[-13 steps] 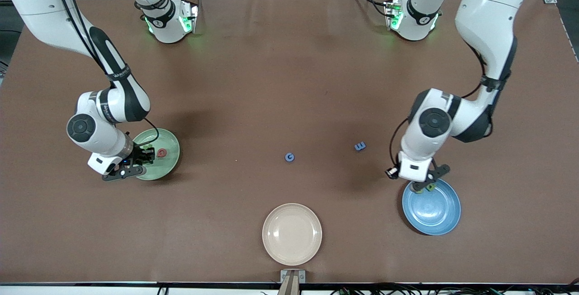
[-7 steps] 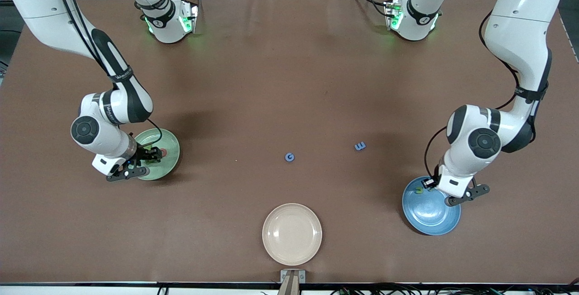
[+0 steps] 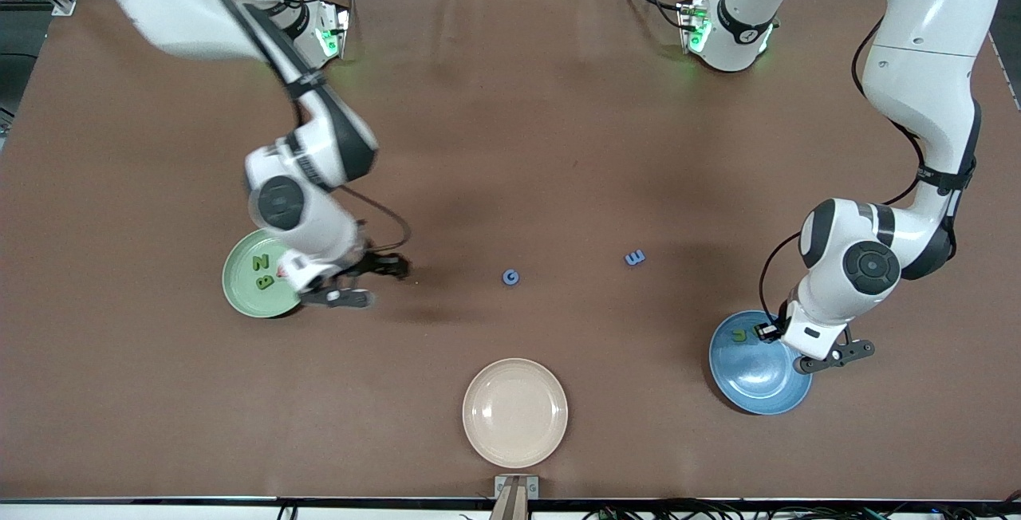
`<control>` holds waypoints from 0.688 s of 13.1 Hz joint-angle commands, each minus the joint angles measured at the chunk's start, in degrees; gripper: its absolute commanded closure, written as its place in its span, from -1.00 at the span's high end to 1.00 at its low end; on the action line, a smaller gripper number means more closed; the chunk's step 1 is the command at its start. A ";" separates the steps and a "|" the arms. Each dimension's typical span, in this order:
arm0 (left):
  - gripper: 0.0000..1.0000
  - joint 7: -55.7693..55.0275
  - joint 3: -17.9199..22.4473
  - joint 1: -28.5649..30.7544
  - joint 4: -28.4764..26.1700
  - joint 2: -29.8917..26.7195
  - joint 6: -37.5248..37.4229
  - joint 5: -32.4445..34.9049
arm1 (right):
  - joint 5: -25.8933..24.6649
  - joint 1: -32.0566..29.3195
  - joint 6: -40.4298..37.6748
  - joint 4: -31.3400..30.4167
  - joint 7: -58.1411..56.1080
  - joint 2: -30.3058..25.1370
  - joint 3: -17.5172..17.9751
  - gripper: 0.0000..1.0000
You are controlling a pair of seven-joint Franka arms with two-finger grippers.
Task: Sort upper and lower case letters into plates
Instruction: 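Grasp blue G with the right gripper while the left gripper grasps blue m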
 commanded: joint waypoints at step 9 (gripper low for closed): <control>0.99 0.35 -0.82 0.94 1.50 0.61 -0.73 1.40 | -3.10 27.00 -0.80 27.68 26.12 23.25 -15.55 0.99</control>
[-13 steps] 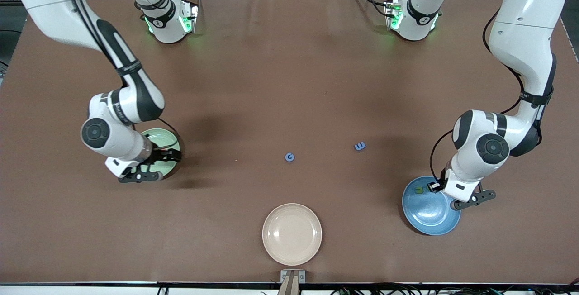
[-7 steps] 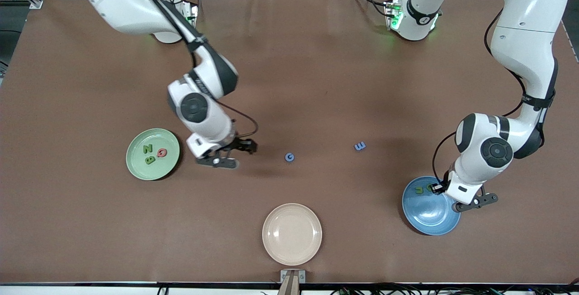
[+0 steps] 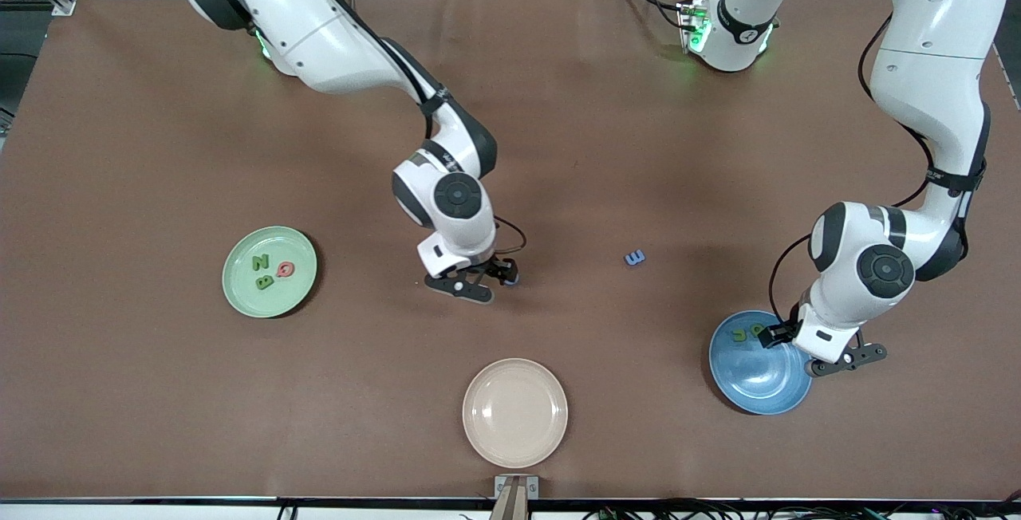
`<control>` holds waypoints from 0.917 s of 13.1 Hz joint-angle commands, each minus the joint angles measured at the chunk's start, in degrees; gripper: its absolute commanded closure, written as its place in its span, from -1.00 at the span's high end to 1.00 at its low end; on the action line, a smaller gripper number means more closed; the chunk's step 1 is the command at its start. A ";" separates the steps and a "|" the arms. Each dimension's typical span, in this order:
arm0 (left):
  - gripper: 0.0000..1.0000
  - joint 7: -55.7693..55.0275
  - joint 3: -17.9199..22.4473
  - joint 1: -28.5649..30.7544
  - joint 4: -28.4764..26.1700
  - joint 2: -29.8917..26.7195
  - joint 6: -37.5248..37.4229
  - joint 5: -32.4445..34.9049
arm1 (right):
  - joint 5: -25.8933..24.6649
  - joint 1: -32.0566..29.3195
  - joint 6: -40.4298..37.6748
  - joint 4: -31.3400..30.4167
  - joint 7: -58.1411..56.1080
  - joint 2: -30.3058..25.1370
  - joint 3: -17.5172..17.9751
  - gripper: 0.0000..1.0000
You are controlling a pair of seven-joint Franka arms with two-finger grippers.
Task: Sort upper and lower case letters into plates
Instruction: 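Grasp blue G with the right gripper while the left gripper grasps blue m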
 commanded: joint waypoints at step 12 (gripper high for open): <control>0.94 -35.48 -4.68 -15.77 -11.43 -7.10 -3.29 1.53 | -0.87 5.35 -1.19 7.87 6.43 6.30 -3.24 -1.00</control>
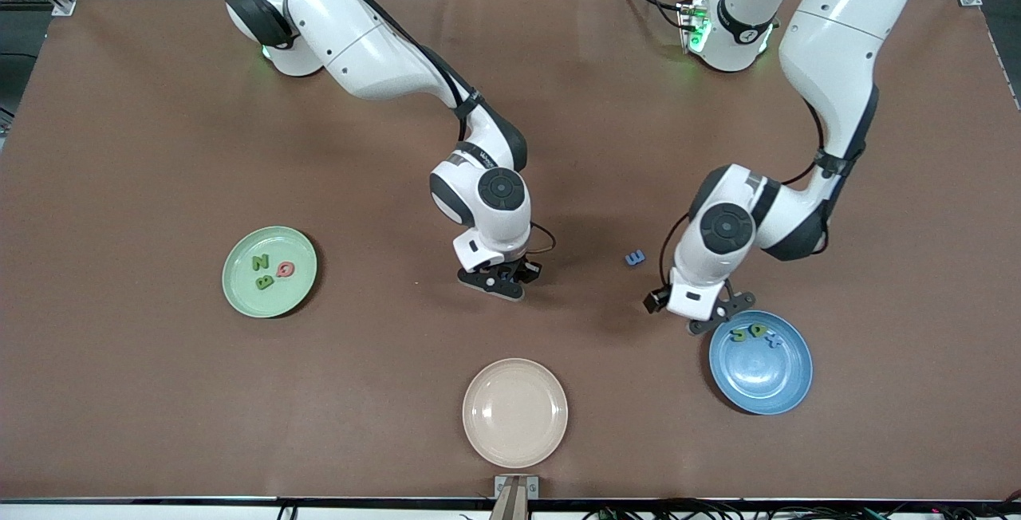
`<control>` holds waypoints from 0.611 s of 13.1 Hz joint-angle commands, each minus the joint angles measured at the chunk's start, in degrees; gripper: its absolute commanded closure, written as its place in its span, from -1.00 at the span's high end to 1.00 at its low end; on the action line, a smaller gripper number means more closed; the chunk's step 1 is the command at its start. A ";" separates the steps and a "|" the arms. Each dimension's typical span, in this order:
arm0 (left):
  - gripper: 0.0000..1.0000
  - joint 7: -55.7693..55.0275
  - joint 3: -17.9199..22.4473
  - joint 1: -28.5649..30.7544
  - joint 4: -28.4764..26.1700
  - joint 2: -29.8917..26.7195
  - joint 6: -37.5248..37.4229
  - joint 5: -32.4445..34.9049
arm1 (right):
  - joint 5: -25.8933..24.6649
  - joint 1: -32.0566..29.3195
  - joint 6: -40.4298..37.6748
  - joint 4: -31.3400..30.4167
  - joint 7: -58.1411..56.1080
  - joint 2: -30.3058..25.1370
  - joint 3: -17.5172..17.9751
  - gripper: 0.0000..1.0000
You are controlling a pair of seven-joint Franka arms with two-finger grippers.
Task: Sort upper and lower case letters into plates
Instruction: 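Grasp blue G with the right gripper while the left gripper grasps blue m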
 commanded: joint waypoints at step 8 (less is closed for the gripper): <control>0.45 -5.75 -4.40 -0.68 -10.38 -2.08 6.87 1.57 | 0.80 -16.06 -7.02 -14.67 -25.70 -15.75 2.45 -1.00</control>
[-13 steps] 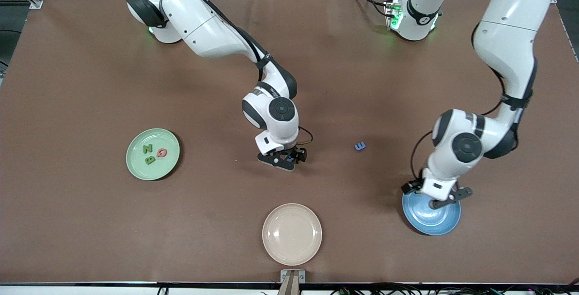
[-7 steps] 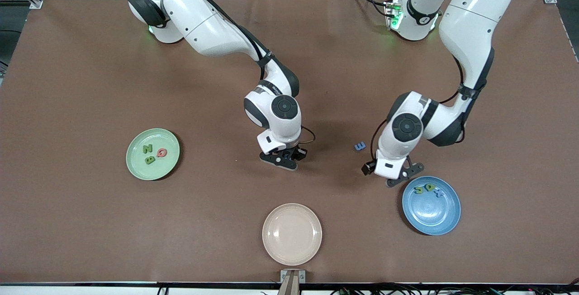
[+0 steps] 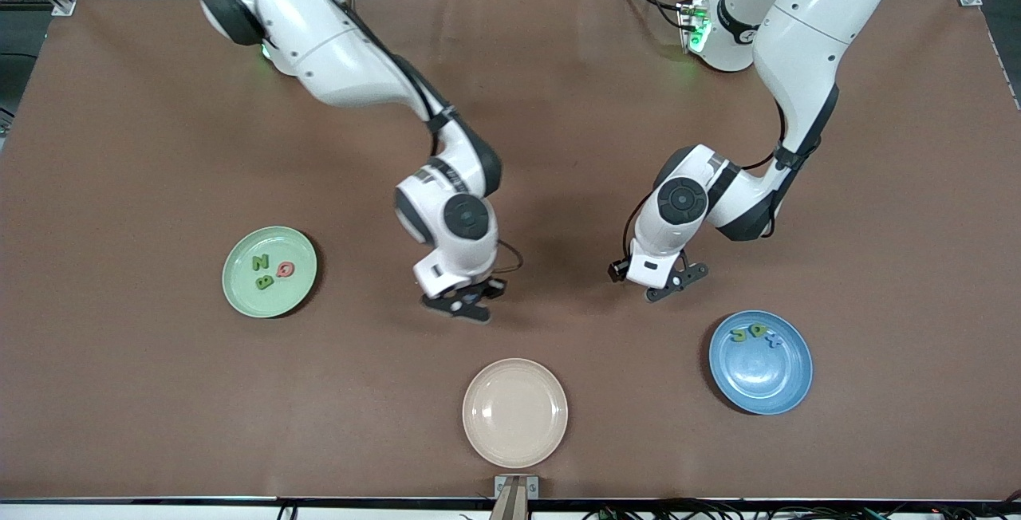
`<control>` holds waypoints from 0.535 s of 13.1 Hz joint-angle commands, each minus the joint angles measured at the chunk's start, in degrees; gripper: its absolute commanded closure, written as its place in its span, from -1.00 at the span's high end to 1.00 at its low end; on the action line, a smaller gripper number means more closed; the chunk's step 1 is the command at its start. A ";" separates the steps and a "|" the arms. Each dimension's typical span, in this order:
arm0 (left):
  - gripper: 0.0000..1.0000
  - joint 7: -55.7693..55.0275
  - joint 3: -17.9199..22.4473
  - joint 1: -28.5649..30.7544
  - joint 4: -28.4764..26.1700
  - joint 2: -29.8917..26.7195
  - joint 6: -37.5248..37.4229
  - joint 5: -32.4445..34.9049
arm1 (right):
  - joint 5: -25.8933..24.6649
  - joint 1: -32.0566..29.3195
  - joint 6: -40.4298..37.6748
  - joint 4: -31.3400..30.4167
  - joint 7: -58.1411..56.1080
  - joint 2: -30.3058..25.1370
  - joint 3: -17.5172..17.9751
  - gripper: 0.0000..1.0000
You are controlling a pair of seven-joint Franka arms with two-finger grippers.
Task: Sort upper and lower case letters into plates
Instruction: 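Grasp blue G with the right gripper while the left gripper grasps blue m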
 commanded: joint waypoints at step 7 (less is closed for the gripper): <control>-0.04 -1.32 -0.76 -0.14 -4.41 -2.40 0.94 1.56 | 3.23 -27.90 10.81 -44.34 -40.97 -30.95 6.05 -1.00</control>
